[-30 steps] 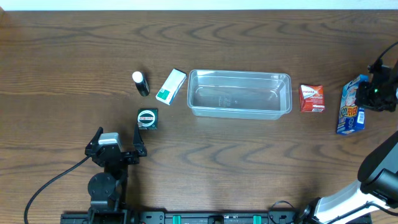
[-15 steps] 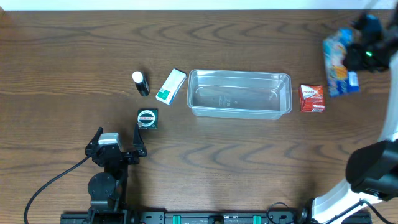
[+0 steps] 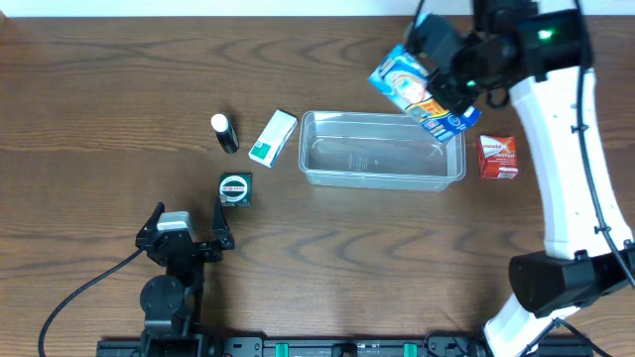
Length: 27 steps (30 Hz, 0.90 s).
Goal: Pack container
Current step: 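Lift the blue box and carry it left over the container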
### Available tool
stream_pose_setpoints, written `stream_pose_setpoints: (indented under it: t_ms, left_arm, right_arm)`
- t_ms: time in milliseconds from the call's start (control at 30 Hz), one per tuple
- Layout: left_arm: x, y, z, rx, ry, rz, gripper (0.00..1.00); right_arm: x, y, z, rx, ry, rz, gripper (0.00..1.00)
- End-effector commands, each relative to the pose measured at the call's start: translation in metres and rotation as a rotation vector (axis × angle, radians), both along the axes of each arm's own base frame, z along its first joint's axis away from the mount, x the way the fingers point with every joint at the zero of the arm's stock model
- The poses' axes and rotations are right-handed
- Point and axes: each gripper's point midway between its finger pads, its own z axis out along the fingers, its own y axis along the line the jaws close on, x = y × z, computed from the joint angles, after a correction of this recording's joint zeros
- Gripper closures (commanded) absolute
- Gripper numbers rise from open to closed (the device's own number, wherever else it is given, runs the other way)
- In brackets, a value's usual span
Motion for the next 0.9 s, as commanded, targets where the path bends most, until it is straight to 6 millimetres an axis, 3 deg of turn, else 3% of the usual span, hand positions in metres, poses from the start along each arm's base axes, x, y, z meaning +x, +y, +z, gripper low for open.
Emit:
stream_pose_setpoints:
  t_ms: [0, 167, 433, 867]
  left_arm:
    - [0.000, 0.002, -0.019, 0.008, 0.044, 0.010, 0.02]
    - [0.000, 0.002, -0.019, 0.009, 0.044, 0.010, 0.02]
    - [0.000, 0.002, -0.019, 0.008, 0.044, 0.010, 0.02]
    - [0.000, 0.002, -0.019, 0.008, 0.044, 0.010, 0.02]
  right_arm:
    - [-0.006, 0.001, -0.008, -0.072, 0.003, 0.047, 0.87]
    - [-0.015, 0.000, -0.032, -0.094, 0.077, 0.063, 0.86]
    - [-0.026, 0.001, -0.084, -0.155, 0.140, 0.271, 0.88]
    - [-0.043, 0.000, -0.116, -0.208, 0.163, 0.573, 0.86]
